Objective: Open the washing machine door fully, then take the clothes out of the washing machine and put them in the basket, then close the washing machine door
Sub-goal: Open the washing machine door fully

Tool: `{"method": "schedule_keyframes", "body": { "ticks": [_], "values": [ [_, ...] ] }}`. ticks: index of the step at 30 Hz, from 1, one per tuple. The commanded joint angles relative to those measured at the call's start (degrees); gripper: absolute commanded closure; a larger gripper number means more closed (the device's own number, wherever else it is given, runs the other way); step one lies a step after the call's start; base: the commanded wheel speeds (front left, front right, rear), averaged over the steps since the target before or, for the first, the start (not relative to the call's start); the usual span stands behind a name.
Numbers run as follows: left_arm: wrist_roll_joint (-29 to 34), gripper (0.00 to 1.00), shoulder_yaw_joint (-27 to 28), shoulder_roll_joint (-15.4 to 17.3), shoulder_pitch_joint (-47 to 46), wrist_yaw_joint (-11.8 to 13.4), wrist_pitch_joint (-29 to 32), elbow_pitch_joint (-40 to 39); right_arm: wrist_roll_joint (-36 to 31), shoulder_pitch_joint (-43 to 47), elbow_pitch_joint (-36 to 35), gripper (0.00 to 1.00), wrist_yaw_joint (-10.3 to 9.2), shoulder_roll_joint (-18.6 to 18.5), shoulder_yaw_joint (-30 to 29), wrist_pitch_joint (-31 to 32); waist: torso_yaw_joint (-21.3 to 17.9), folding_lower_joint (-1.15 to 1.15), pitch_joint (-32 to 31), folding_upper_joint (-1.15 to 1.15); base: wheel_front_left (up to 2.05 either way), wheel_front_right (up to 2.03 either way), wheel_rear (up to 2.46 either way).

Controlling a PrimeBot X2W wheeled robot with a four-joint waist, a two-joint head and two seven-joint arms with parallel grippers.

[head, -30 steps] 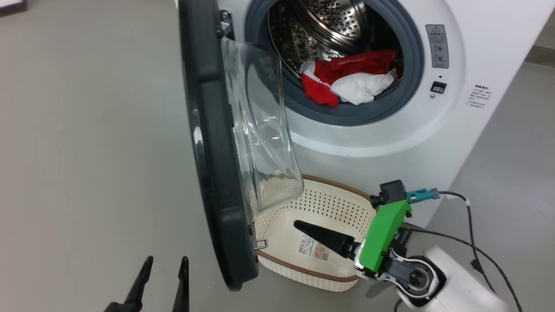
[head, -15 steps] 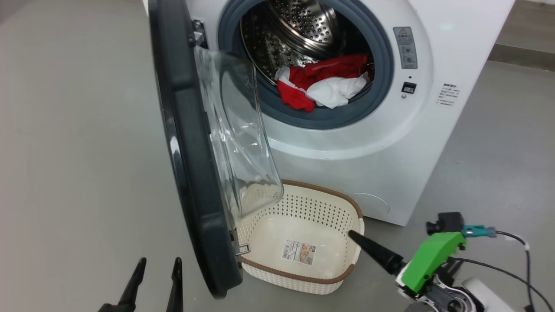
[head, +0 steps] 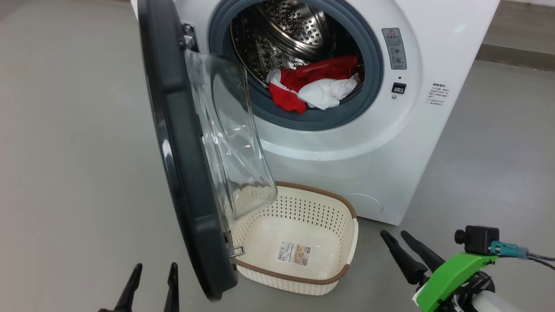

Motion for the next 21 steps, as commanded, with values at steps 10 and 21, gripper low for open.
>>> {"method": "schedule_keyframes", "body": {
  "ticks": [10, 21],
  "values": [
    [-0.26, 0.0, 2.16, 0.42, -0.61, -0.04, -0.7, -1.42, -13.6, -0.58, 0.73, 0.0, 0.43, -2.15, 0.28, -8.28, -0.01, 0.0, 0.04, 0.0, 0.0, 0.0, 0.0],
    [-0.42, 0.0, 2.28, 0.42, -1.1, 0.18, -0.7, -1.61, -35.66, 7.29, -8.0, 0.0, 0.43, 3.79, -17.01, -8.31, 0.05, 0.0, 0.65, 0.0, 0.0, 0.0, 0.0]
  ]
}}
